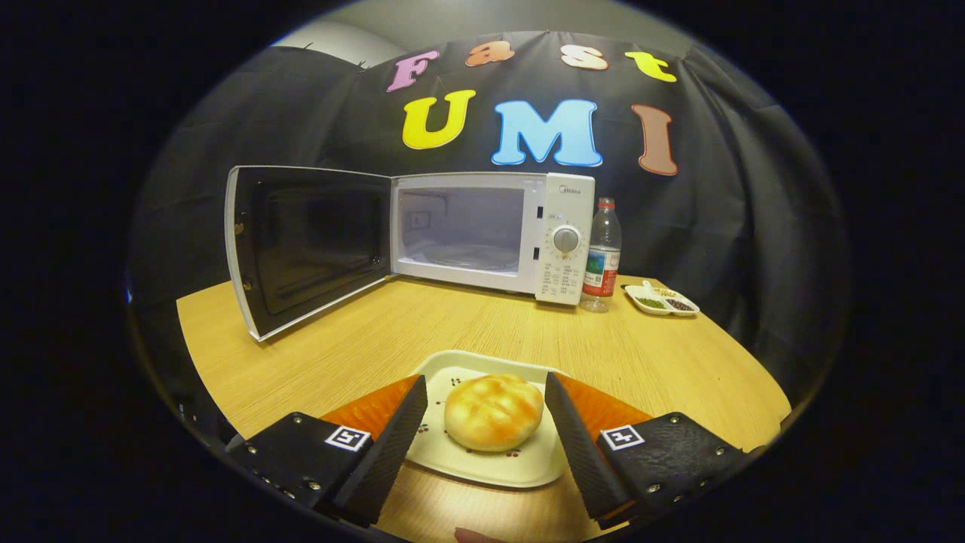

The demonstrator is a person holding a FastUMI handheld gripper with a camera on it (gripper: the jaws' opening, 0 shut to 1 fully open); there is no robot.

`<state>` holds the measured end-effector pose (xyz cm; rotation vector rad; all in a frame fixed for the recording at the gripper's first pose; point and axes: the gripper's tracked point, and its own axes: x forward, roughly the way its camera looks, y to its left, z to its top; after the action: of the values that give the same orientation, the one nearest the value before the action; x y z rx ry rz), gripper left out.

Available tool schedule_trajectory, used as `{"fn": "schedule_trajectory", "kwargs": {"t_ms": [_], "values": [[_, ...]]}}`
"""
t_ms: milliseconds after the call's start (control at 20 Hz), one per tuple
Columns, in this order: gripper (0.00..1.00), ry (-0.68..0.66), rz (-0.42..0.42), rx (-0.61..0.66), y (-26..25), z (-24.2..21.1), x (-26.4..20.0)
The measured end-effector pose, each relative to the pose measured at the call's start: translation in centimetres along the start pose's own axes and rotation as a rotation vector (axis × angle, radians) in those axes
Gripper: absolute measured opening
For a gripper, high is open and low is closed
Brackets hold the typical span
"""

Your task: Open the microwave, put the food inside, and close the microwave door.

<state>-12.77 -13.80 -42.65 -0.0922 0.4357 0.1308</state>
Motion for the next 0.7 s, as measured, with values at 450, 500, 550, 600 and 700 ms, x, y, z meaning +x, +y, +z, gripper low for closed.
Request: {"fn": "schedule_trajectory", "kwargs": {"t_ms": [450, 500, 550, 600, 700], "values": [[0.71, 0.150, 0.023, 0.014, 0.5, -1.5, 0.2], [0.64, 0.149, 0.041, 0.029, 0.8, -1.1, 0.2], [0.64, 0.156, 0.048, 0.032, 1.0, -0.8, 0.0], [0.64, 0.144, 0.056, 0.042, 1.1, -0.1, -0.3], [0.64, 0.126, 0.082, 0.060, 1.8, 1.7, -0.6]]}}
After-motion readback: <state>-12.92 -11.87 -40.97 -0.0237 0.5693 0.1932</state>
